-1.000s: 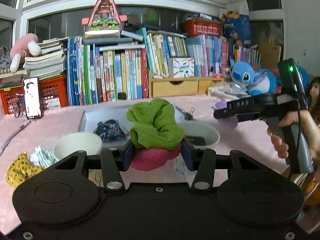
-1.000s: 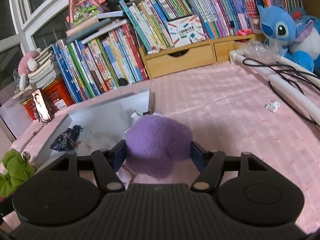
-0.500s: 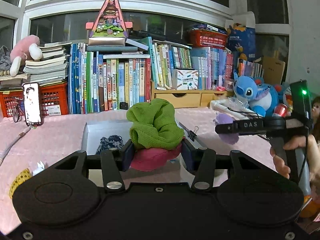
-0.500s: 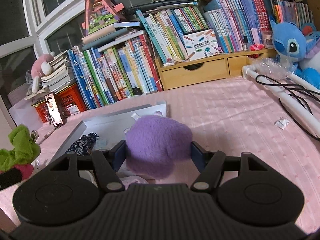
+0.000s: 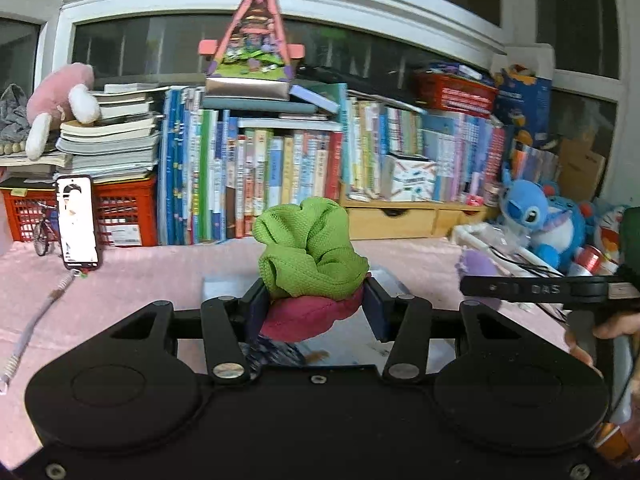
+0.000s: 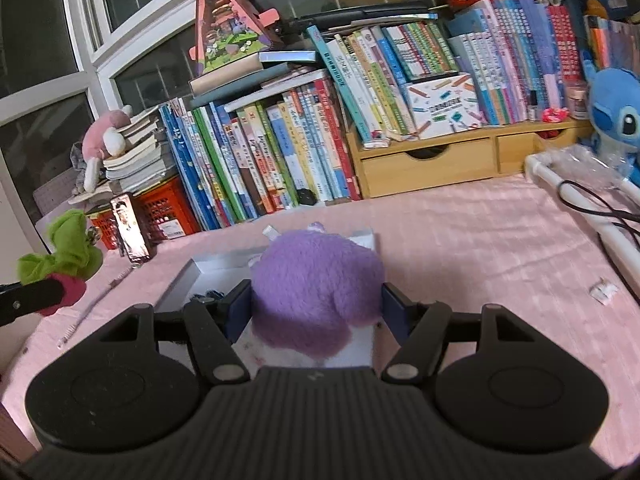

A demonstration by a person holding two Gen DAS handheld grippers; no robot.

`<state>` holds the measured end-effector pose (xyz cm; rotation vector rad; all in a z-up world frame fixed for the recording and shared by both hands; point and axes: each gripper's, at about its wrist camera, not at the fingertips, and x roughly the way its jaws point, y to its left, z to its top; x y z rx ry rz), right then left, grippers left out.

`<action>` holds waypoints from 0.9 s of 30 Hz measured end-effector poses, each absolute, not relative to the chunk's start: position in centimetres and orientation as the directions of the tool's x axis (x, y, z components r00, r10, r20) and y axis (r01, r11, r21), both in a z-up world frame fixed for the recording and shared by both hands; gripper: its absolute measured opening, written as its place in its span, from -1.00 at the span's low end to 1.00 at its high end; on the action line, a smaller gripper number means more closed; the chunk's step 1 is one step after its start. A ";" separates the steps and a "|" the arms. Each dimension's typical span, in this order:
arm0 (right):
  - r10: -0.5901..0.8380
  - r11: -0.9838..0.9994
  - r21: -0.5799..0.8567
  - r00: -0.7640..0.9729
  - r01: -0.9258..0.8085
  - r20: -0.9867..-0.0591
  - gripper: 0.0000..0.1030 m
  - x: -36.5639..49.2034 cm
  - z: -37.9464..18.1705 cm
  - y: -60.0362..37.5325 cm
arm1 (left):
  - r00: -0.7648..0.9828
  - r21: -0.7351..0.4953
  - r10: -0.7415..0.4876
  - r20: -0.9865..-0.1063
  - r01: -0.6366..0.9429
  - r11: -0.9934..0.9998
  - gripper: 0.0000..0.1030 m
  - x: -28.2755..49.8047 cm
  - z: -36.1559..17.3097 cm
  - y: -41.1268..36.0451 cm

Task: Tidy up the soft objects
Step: 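Lift and carry the scrunchies and purple ball over the grey tray with both tools, then open both tools to drop the scrunchies and purple ball into the tray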

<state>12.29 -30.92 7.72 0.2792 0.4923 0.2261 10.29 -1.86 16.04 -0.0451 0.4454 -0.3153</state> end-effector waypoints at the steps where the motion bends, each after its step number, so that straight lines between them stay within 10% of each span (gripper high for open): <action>1: 0.288 0.936 0.317 0.854 -0.155 -0.432 0.36 12.8 8.0 -30.7 | 0.852 -0.115 -0.303 -0.426 0.281 0.953 -0.08 11.2 16.2 -1.6; 27: 0.316 0.926 0.090 0.625 -0.366 -0.714 0.37 23.5 5.7 -18.4 | 0.566 -0.204 -0.249 -0.786 0.142 0.969 -0.08 28.4 7.4 1.1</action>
